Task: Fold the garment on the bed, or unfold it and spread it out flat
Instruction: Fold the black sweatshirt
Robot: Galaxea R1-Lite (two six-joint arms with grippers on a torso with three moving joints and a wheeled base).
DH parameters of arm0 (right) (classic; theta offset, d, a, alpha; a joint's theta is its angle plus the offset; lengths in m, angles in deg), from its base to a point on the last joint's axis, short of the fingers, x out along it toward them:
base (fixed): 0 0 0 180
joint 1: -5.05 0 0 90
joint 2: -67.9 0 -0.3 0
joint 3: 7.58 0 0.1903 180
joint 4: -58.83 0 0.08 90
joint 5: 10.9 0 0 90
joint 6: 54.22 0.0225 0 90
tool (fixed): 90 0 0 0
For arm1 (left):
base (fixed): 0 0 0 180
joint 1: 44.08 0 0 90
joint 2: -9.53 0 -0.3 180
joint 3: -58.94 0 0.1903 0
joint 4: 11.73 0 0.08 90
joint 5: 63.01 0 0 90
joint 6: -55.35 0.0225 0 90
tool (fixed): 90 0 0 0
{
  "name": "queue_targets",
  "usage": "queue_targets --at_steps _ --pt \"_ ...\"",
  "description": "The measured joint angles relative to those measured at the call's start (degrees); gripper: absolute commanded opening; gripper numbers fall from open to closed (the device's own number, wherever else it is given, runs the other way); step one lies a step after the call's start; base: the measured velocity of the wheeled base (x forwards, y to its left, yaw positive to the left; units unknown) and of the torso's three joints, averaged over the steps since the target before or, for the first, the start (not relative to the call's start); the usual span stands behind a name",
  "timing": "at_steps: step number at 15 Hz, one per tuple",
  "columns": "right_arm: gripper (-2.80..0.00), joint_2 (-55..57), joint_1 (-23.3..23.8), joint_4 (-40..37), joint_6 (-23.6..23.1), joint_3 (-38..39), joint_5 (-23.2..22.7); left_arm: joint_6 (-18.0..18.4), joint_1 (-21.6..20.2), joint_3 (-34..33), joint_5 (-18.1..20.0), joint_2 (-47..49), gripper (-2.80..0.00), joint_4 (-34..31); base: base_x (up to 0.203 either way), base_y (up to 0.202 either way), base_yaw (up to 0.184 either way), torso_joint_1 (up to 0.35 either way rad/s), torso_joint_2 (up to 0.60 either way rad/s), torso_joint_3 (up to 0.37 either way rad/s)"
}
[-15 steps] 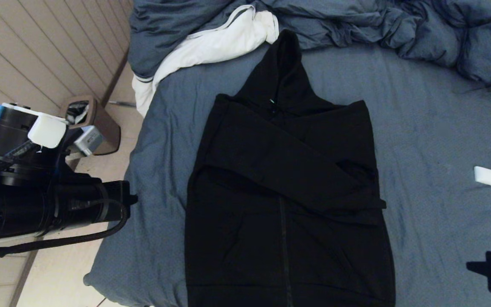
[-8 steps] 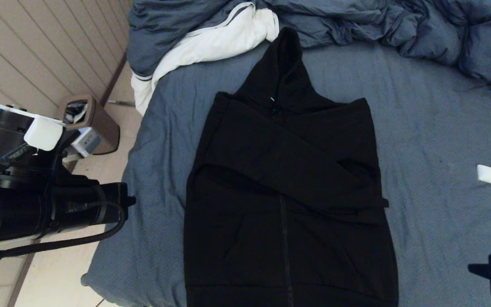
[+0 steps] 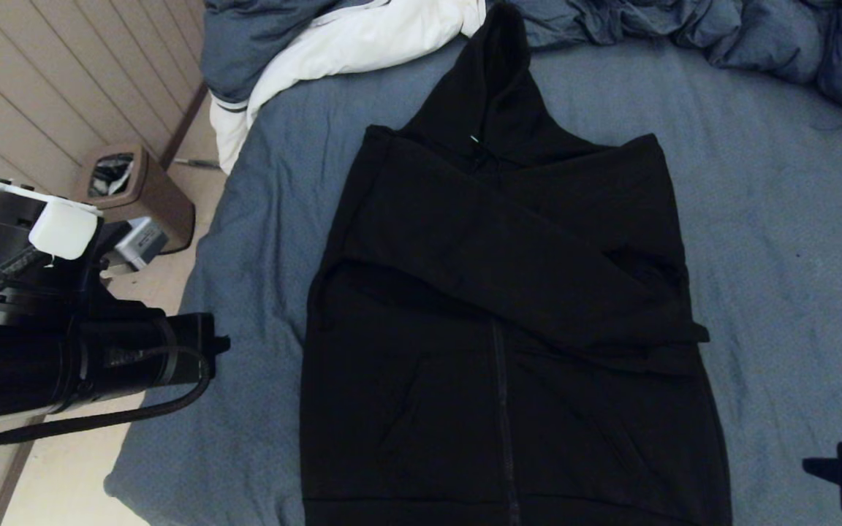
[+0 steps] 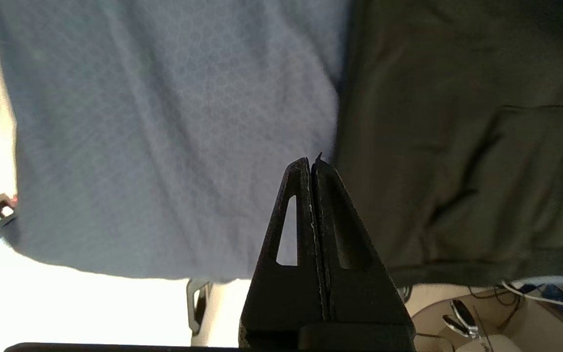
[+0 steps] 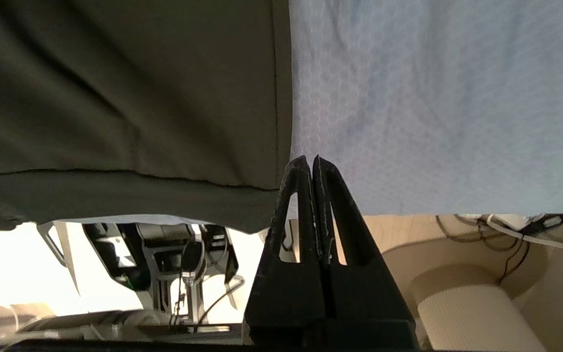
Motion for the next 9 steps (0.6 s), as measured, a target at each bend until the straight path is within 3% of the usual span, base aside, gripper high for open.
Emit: queue_targets --at_steps 9 --pt "-2.8 -4.3 -0.2 -0.1 -0.1 3.7 -0.2 0.1 2.1 -6.3 0.5 -4.8 -2.8 -0.8 0.0 0.0 0.0 -0.021 0.05 0.032"
